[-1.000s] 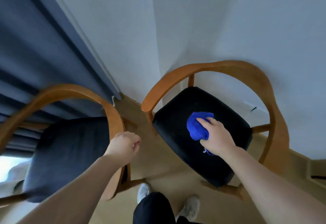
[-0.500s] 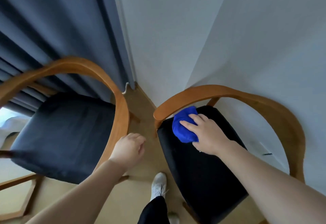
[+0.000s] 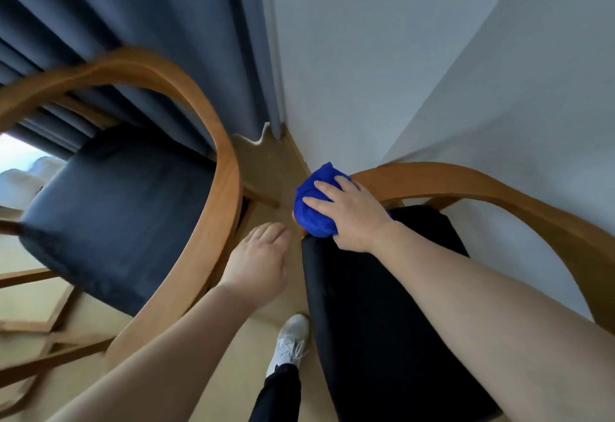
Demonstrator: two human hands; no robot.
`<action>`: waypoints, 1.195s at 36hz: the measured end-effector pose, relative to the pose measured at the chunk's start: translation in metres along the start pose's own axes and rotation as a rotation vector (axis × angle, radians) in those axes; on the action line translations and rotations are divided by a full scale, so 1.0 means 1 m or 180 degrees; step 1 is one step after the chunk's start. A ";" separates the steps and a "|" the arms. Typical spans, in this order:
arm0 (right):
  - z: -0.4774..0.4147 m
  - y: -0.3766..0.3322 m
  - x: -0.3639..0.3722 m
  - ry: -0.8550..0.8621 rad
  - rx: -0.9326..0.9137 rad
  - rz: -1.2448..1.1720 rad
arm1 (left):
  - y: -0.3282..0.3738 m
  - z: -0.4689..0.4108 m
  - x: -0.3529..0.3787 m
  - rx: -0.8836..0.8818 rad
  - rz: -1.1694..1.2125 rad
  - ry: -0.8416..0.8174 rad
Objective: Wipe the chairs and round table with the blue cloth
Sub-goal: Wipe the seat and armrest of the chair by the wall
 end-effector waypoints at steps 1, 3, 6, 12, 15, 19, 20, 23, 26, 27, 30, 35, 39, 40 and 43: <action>0.001 0.003 0.000 0.0041 -0.0043 -0.0026 | 0.006 -0.005 0.001 0.0029 0.0021 0.0024; 0.006 0.010 0.000 0.0107 -0.0084 -0.0065 | 0.015 -0.016 0.006 0.0045 0.0077 0.0031; 0.016 0.031 -0.003 0.0207 -0.0063 -0.0073 | 0.028 -0.031 0.015 0.0048 0.0026 -0.0043; 0.040 0.073 0.000 0.0231 -0.0096 -0.0075 | 0.045 -0.050 0.032 0.0142 -0.0137 -0.0293; 0.050 0.085 0.001 0.0261 -0.0147 -0.0106 | 0.049 -0.058 0.041 0.0098 -0.0141 -0.0470; 0.059 0.098 0.001 0.0268 -0.0209 -0.0194 | 0.046 -0.062 0.053 -0.0174 -0.0037 -0.0764; 0.060 0.100 0.000 0.0265 -0.0214 -0.0209 | 0.045 -0.063 0.055 -0.0228 -0.0052 -0.0810; 0.064 0.106 0.001 0.0205 -0.0221 -0.0216 | 0.047 -0.064 0.058 -0.0258 -0.0177 -0.0953; 0.068 0.113 0.005 0.0134 -0.0195 -0.0208 | 0.048 -0.065 0.059 -0.0240 -0.0313 -0.1087; 0.070 0.116 0.006 0.0118 -0.0188 -0.0209 | 0.048 -0.065 0.059 -0.0232 -0.0357 -0.1132; 0.080 0.132 0.007 0.0108 -0.0116 -0.0197 | 0.050 -0.066 0.060 -0.0214 -0.0457 -0.1217; 0.102 0.170 0.010 0.0121 0.0221 -0.0201 | 0.050 -0.068 0.064 -0.0253 -0.0659 -0.1277; 0.114 0.194 0.009 0.0184 0.0467 -0.0191 | 0.050 -0.069 0.068 -0.0227 -0.0780 -0.1393; 0.117 0.201 0.009 0.0195 0.0548 -0.0192 | 0.050 -0.068 0.068 -0.0233 -0.0790 -0.1401; 0.130 0.224 0.009 0.0286 0.0917 -0.0281 | 0.051 -0.068 0.066 -0.0253 -0.0828 -0.1380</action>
Point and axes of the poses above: each hand's wrist, its own z-axis away from the middle knuckle, its own x-axis out of the palm, y = z × x, the point moved 10 cm from there along -z, towards the middle knuckle, and after that the axes turned 7 degrees about y, right-handed, at the moved point
